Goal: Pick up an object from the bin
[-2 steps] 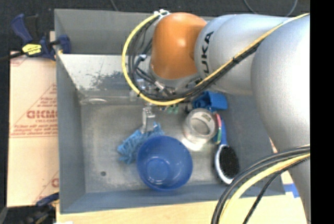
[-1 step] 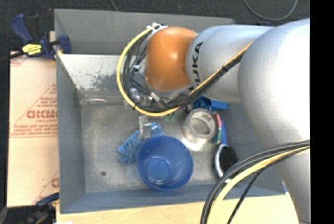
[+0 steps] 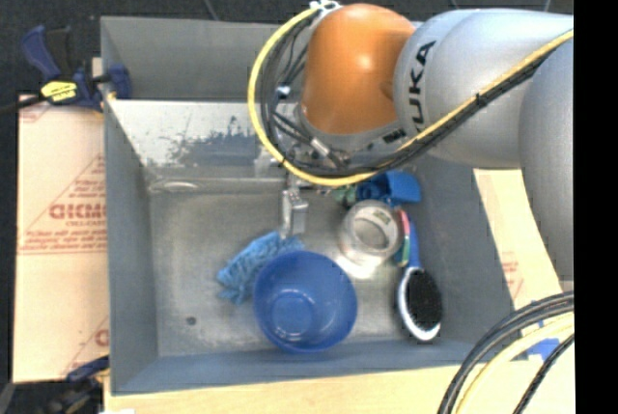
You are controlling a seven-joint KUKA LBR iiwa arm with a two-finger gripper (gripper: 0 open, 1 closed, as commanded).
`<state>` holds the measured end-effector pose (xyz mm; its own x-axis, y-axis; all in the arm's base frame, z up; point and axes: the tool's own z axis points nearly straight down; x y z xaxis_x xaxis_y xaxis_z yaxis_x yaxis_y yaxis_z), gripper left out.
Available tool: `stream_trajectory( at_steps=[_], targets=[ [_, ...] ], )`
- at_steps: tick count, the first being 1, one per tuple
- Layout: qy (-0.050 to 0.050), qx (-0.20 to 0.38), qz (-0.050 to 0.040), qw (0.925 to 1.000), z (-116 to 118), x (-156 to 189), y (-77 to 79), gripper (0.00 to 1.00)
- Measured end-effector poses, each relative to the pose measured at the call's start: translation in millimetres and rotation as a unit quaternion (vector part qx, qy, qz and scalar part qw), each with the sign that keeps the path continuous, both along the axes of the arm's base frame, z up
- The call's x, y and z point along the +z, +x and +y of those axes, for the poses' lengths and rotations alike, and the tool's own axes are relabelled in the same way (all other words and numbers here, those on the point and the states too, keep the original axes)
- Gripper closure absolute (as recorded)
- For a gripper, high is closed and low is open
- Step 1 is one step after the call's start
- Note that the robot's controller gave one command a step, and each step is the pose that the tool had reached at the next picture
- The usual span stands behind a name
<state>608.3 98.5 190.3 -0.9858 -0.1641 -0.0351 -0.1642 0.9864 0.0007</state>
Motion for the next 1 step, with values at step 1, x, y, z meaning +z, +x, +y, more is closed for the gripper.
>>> stream_trajectory(
  at_steps=[1],
  targets=[
    [0.000,0.000,0.0031,1.0000,10.9,-21.7,-17.8,0.00]
  ],
)
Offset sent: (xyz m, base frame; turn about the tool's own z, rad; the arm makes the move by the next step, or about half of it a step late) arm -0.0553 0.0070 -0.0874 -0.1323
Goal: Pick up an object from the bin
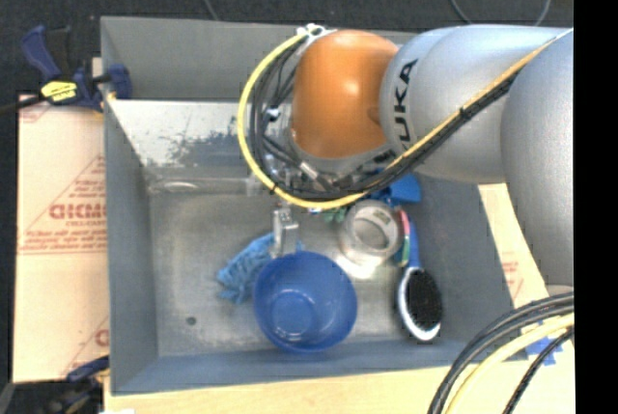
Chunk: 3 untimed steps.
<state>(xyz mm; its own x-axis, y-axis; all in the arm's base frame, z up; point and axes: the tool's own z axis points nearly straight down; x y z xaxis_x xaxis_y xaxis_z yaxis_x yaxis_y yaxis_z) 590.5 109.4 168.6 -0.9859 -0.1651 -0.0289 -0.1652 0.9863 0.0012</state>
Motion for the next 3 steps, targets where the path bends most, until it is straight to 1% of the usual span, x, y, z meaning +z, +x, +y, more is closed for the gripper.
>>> stream_trajectory(
  at_steps=[1,2,3],
  targets=[
    [-0.002,0.061,-0.0083,0.9981,-4.5,-59.9,-33.2,0.00],
    [-0.003,0.090,-0.0066,0.9959,9.4,-70.8,-24.4,0.00],
    [0.000,0.011,-0.0067,0.9999,47.1,-55.2,-93.1,1.00]
  ],
)
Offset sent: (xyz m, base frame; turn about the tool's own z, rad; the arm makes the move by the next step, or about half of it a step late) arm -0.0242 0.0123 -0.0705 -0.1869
